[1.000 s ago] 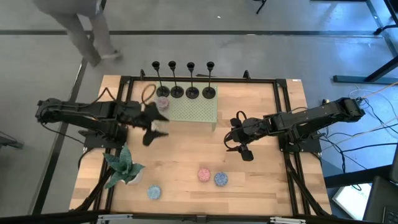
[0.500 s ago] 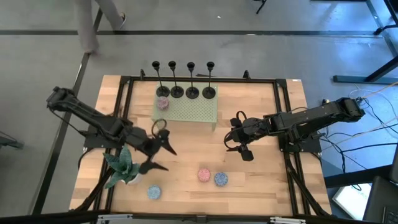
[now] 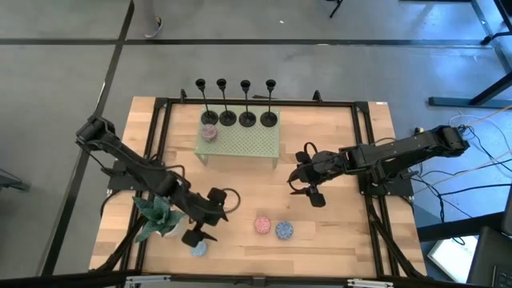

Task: Pick & Place candle stick holders
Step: Align the light blue scented candle with the red scented candle on the shelf

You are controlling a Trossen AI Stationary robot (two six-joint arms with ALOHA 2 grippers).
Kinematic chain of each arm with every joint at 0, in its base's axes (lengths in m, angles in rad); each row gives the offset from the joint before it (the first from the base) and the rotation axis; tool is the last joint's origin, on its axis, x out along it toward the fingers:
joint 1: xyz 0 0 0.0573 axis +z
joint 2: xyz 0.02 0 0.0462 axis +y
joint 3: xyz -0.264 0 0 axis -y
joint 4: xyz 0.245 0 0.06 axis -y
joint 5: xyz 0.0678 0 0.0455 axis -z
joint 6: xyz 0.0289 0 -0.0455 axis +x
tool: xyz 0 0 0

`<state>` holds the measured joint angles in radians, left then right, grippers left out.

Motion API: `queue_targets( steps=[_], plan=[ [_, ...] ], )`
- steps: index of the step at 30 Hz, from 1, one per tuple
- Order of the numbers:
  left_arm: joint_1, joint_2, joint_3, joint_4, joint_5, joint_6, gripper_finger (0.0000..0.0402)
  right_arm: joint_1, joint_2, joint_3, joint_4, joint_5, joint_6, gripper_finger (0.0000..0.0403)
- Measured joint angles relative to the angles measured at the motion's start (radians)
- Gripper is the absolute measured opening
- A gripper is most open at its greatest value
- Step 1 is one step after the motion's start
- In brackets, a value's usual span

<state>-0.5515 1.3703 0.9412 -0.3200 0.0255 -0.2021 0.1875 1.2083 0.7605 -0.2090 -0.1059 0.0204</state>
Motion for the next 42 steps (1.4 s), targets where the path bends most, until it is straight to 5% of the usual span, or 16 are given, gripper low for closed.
queue_targets(
  steps=[5, 12, 22, 42],
  plan=[
    [-0.025, 0.097, 0.104, -0.125, 0.014, -0.072, 0.0334, 0.0, 0.0, 0.0, 0.018, 0.0, 0.001, 0.0211],
    [-0.091, 0.215, 0.11, -0.161, 0.072, -0.313, 0.0333, 0.0, 0.0, 0.0, 0.017, 0.0, 0.001, 0.0211],
    [-0.166, 0.342, 0.11, -0.173, 0.136, -0.434, 0.0333, 0.0, 0.0, 0.0, 0.018, 0.0, 0.001, 0.0211],
    [-0.234, 0.351, 0.109, -0.297, 0.048, -0.435, 0.0333, 0.0, 0.0, 0.0, 0.019, -0.002, -0.002, 0.0211]
  ],
)
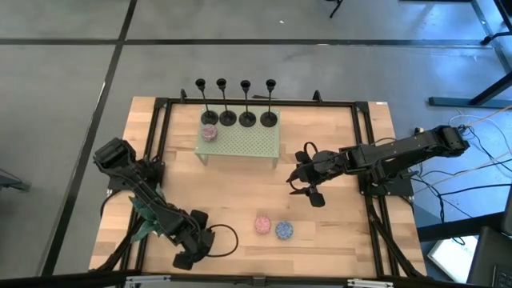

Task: Pick & Place candle stick holders
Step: Align the light blue scented candle with the red scented candle on the shelf

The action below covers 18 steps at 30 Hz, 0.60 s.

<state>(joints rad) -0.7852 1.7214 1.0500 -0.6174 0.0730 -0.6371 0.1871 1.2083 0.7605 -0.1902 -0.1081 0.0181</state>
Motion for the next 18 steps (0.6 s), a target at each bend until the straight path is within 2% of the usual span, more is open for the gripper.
queue_targets(
  steps=[6, 18],
  plan=[
    [-0.008, 0.0, 0.0, -0.048, -0.009, 0.003, 0.0333, 0.0, 0.0, 0.0, 0.0, 0.0, 0.0, 0.0211],
    [0.002, 0.0, 0.0, -0.053, -0.119, 0.021, 0.0333, 0.0, 0.0, 0.0, 0.0, 0.001, 0.0, 0.0211]
  ],
)
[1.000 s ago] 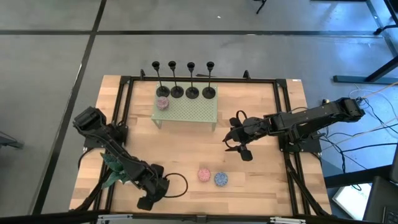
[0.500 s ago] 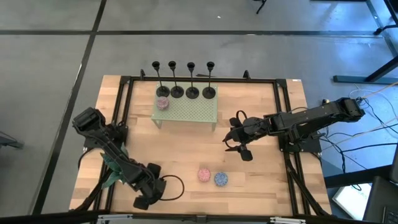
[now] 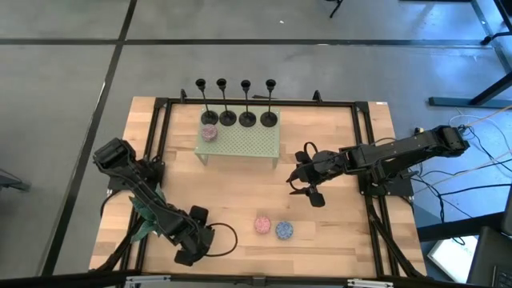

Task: Pick & Place candle stick holders
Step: Align the light blue scented candle with the red scented candle on the shelf

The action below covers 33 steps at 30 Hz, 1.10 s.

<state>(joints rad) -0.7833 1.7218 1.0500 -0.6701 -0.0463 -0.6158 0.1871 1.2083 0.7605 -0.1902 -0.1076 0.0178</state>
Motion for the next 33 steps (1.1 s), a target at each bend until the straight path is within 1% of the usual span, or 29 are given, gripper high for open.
queue_targets(
  steps=[4, 9, 12, 15, 19, 22, 26, 30, 33],
  plan=[
    [0.017, 0.015, 0.0, 0.0, 0.016, 0.001, 0.0328, 0.0, 0.0, 0.0, 0.0, 0.0, 0.0, 0.0211],
    [0.039, 0.049, 0.005, -0.002, 0.08, 0.001, 0.03, 0.0, 0.0, 0.0, 0.0, 0.001, 0.0, 0.0211],
    [0.05, 0.053, 0.005, -0.002, 0.091, 0.001, 0.0293, 0.0, 0.0, 0.0, 0.0, 0.001, 0.0, 0.0211],
    [0.066, 0.031, 0.003, 0.003, 0.09, -0.012, 0.0295, 0.0, 0.0, 0.0, 0.0, 0.001, 0.0, 0.0211],
    [0.11, 0.003, 0.011, -0.027, 0.045, -0.003, 0.0298, 0.0, 0.0, 0.0, 0.001, 0.001, 0.0, 0.0211],
    [0.151, -0.008, 0.059, -0.048, 0.003, 0.038, 0.0298, 0.0, 0.0, 0.0, 0.001, 0.001, 0.0, 0.0211],
    [0.236, -0.008, 0.156, -0.127, -0.014, 0.096, 0.0298, 0.0, 0.0, 0.0, 0.007, 0.001, 0.0, 0.0211],
    [0.336, -0.008, 0.282, -0.287, -0.046, 0.217, 0.0299, 0.0, 0.0, 0.0, 0.007, 0.001, 0.0, 0.0211],
    [0.408, -0.009, 0.378, -0.366, -0.09, 0.312, 0.0299, 0.0, 0.0, 0.0, 0.007, 0.001, 0.0, 0.0211]
  ],
)
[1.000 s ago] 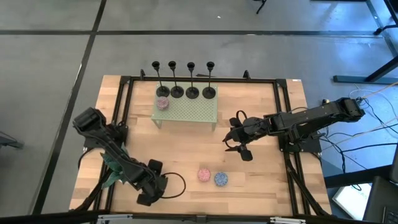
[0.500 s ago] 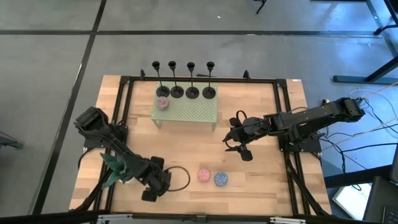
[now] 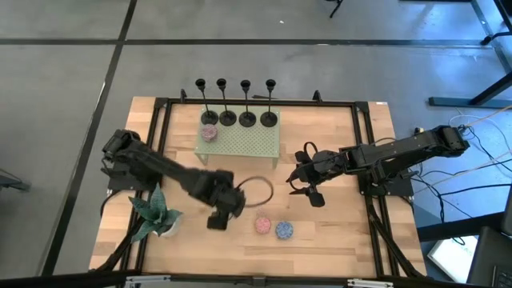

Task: Pick & Place candle stick holders
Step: Align the light blue scented candle with the red scented candle on the shelf

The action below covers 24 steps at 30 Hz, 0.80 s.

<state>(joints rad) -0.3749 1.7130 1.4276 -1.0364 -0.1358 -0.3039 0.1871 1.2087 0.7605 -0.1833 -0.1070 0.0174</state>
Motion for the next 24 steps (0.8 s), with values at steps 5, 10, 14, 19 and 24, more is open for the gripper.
queue_targets(
  steps=[5, 10, 14, 19, 24],
  plan=[
    [0.112, -0.001, 0.134, -0.084, -0.134, 0.115, 0.0299, 0.0, 0.0, 0.0, 0.0, 0.0, 0.0, 0.0211],
    [0.228, -0.001, 0.196, -0.088, -0.194, 0.15, 0.0299, 0.0, 0.0, 0.0, 0.0, 0.0, 0.0, 0.0211],
    [0.318, -0.001, 0.195, -0.099, -0.188, 0.073, 0.0299, 0.0, 0.0, 0.0, 0.0, 0.0, 0.0, 0.0211],
    [0.393, -0.001, 0.195, -0.098, -0.201, -0.057, 0.0299, 0.0, 0.0, 0.0, 0.0, 0.0, 0.0, 0.0211],
    [0.449, -0.001, 0.195, -0.1, -0.208, -0.102, 0.0299, 0.0, 0.0, 0.0, 0.0, 0.0, 0.0, 0.0211]
  ],
)
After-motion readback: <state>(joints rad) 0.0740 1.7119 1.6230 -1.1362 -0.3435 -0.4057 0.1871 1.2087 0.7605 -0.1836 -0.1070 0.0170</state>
